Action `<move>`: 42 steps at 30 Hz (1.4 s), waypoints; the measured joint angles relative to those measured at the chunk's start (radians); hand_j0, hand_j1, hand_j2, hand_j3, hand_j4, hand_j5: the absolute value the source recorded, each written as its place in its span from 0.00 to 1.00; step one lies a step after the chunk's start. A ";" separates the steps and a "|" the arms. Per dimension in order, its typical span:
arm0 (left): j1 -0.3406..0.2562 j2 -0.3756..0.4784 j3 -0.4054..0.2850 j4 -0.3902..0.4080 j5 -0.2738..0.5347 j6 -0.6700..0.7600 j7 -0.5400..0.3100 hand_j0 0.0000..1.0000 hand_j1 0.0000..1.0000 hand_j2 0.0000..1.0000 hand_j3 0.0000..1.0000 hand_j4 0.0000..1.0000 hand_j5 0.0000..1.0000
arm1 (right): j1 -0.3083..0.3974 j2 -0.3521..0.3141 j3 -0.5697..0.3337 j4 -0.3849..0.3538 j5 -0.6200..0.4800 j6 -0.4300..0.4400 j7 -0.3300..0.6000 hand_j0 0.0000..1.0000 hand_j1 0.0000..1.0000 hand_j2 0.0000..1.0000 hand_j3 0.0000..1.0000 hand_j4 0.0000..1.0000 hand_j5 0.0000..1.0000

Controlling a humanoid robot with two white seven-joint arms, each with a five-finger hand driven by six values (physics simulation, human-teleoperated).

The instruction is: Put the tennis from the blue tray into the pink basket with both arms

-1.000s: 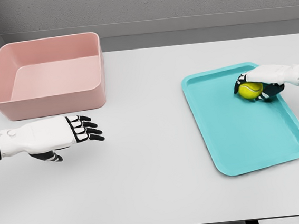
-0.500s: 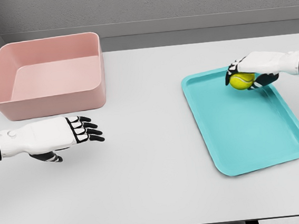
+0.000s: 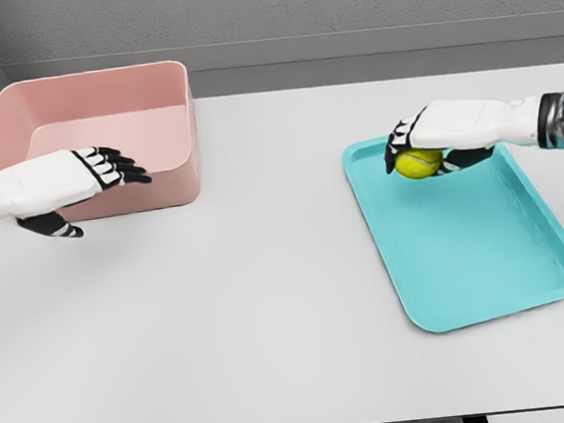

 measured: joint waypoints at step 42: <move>0.057 -0.001 -0.043 -0.169 -0.185 0.000 -0.005 1.00 1.00 1.00 1.00 1.00 1.00 | -0.009 0.400 0.163 -0.040 0.004 0.000 0.038 0.54 0.54 0.54 0.54 0.54 0.54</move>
